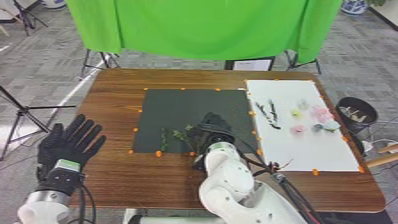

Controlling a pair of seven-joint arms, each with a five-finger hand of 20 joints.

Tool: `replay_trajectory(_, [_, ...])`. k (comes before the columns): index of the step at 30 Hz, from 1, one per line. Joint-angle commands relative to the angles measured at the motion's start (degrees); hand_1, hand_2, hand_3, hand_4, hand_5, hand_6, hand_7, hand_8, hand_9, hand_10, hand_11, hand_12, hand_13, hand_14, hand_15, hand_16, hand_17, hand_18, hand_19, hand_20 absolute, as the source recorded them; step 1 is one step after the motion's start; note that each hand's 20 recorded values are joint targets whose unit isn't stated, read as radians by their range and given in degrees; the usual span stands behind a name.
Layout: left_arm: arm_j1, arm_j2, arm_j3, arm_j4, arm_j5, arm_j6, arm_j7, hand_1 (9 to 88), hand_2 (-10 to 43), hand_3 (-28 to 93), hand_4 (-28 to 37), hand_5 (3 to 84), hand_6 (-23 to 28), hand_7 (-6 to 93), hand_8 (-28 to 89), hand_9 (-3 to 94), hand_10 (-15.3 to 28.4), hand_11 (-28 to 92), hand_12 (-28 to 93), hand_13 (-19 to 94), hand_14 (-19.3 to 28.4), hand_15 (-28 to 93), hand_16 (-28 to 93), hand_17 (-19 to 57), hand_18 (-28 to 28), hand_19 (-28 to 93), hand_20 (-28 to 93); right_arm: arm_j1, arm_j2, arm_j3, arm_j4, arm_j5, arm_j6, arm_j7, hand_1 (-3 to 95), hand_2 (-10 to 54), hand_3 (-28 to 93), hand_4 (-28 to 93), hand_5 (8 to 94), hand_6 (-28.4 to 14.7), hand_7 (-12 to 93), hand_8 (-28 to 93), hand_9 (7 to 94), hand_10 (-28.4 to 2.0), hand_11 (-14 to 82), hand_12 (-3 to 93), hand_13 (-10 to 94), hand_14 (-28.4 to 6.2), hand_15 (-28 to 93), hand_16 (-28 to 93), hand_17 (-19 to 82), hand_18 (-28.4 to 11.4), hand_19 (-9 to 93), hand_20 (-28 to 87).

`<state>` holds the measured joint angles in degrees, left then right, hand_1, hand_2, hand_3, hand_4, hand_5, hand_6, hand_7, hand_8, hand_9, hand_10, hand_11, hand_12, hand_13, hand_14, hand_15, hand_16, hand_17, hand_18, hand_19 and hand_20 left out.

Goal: Arrange flowers

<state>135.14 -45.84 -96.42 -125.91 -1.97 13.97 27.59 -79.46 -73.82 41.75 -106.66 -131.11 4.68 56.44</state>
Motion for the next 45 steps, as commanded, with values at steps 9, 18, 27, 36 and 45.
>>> replay_trajectory(9, [2.00, -0.88, -1.82, 0.35, -0.14, -2.41, 1.78, 27.9, 13.0, 72, -28.3, 44.2, 8.4, 12.2, -8, 37.2, 14.7, 20, 11, 27, 15.4, 35, -7, -6.3, 14.1, 35, 10, -5.01, 12.63, 8.60, -14.40, 10.10, -21.28, -15.57, 28.4, 12.1, 76, -15, 75.4, -5.1, 31, -10, 75.3, -19.3, 28.1, 25.3, 77, -12.8, 60, 32, 51, -22.0, 93, 39])
replay_trajectory(18, [1.92, -0.99, -1.50, 0.27, -0.33, -2.41, 2.06, 27.9, 13.0, 72, -28.3, 44.1, 8.3, 12.2, -8, 37.3, 14.7, 19, 11, 27, 15.4, 34, -7, -6.3, 14.0, 34, 10, -4.98, 11.22, 9.15, -13.45, 10.39, -30.82, -15.88, 27.2, 13.6, 73, -15, 80.9, -5.2, 19, -11, 77.4, -19.1, 20.4, 22.0, 76, -14.0, 60, 32, 48, -23.5, 93, 38])
replay_trajectory(27, [1.49, -1.17, -1.52, 0.29, -0.20, -2.14, 1.35, 27.9, 13.2, 72, -28.3, 44.1, 8.3, 12.2, -8, 37.3, 14.7, 20, 11, 27, 15.5, 35, -7, -6.3, 14.1, 34, 10, -4.01, 8.51, 8.57, -10.84, 11.32, -37.94, -17.03, 27.1, 13.8, 73, -15, 80.5, -4.9, 16, -11, 76.7, -19.0, 17.9, 21.0, 74, -14.7, 60, 32, 46, -24.0, 93, 37])
replay_trajectory(36, [0.86, -1.43, -0.90, 0.41, -0.07, -1.96, 0.52, 27.8, 13.3, 72, -28.3, 44.2, 8.3, 12.3, -8, 37.3, 14.6, 20, 11, 27, 15.4, 35, -7, -6.4, 14.1, 35, 10, -3.25, 7.36, 6.51, -9.18, 6.85, -33.98, -17.79, 26.6, 13.6, 73, -15, 76.2, -5.5, 15, -10, 74.1, -19.0, 17.1, 20.8, 73, -14.5, 60, 32, 46, -24.1, 93, 36])
replay_trajectory(45, [1.79, -1.76, -1.61, 0.23, -0.17, -1.79, 1.08, 27.9, 13.2, 72, -28.3, 44.2, 8.3, 12.2, -8, 37.3, 14.5, 20, 11, 27, 15.4, 35, -7, -6.4, 14.1, 35, 10, -3.88, 8.56, 7.90, -11.35, 10.23, -34.70, -15.91, 26.5, 14.2, 73, -15, 75.8, -5.6, 18, -9, 73.6, -19.2, 17.8, 20.9, 73, -14.4, 61, 31, 45, -23.8, 93, 36])
